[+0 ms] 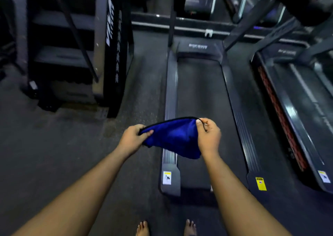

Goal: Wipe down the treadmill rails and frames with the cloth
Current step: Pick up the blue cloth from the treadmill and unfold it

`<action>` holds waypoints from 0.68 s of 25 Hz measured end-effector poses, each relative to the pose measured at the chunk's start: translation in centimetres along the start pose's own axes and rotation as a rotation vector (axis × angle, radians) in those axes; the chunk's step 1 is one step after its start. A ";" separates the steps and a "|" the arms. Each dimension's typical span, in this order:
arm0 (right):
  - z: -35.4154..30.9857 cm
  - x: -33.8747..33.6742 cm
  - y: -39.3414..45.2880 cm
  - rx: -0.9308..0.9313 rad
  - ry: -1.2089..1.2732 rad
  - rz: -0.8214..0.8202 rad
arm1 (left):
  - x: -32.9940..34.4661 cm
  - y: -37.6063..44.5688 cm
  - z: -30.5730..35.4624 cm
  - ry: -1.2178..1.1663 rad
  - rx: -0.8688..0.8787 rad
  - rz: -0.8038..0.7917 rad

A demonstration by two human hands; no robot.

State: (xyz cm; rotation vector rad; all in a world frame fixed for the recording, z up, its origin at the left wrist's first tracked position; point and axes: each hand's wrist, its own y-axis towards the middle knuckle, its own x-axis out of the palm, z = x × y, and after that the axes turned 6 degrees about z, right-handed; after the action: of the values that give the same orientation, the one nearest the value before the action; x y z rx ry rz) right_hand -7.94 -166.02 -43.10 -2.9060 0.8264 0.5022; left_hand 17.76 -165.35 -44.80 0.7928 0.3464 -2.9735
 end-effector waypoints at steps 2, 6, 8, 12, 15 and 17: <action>-2.9 1.4 -1.5 0.015 0.043 0.063 | -2.7 -1.2 3.1 -0.168 -0.012 0.051; -7.8 4.9 -3.8 0.186 0.226 -0.010 | -7.6 -1.1 5.1 -0.132 0.076 0.185; -9.6 6.6 -4.0 0.086 0.280 0.029 | -9.4 -0.3 5.9 -0.187 0.119 0.243; -12.0 10.8 -3.2 0.074 0.242 -0.055 | -10.8 2.6 7.8 0.059 0.153 0.371; -13.6 14.7 -2.1 0.018 0.215 -0.246 | -10.9 5.2 8.5 0.073 0.141 0.329; -15.2 16.9 -1.3 -0.071 0.189 -0.336 | -11.0 7.0 9.1 -0.080 0.165 0.242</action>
State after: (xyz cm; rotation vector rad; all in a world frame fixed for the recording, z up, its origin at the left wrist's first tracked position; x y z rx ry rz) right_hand 10.68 -175.79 -34.34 -3.1010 0.3253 0.2328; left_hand 23.61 -174.37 -33.06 0.6712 -0.0004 -2.8194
